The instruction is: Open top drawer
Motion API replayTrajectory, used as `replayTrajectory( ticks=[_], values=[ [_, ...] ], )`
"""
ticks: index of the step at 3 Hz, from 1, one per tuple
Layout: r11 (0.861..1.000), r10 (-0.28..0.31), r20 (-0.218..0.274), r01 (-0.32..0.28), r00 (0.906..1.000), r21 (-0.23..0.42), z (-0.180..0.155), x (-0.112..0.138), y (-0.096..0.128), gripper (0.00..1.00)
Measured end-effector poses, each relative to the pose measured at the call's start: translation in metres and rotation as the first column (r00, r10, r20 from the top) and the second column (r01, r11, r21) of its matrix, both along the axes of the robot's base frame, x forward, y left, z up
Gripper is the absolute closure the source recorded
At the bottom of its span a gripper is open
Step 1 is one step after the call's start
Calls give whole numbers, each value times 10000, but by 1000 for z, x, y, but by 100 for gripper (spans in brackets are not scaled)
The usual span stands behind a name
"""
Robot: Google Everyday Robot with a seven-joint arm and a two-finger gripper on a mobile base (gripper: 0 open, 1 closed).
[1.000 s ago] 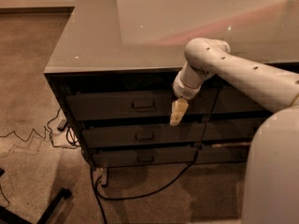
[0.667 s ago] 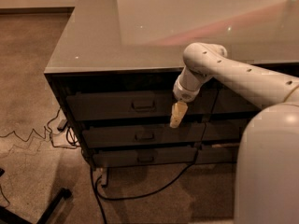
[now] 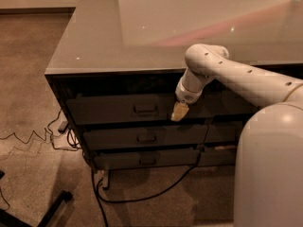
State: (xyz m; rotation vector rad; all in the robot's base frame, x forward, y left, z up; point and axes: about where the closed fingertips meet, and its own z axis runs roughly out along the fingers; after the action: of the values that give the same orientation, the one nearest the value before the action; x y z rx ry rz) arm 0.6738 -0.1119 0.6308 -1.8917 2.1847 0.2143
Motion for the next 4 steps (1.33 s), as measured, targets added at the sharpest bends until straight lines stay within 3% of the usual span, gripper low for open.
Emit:
replayTrajectory(
  ticks=[2,3,4],
  values=[
    [10000,1,0,-1,10000,1,9,0,0,88],
    [9995,177,-355,-168,9992,253,8,-19,-1,86],
    [9994,208,-378,-197,9991,280,9,-21,-2,62]
  ],
)
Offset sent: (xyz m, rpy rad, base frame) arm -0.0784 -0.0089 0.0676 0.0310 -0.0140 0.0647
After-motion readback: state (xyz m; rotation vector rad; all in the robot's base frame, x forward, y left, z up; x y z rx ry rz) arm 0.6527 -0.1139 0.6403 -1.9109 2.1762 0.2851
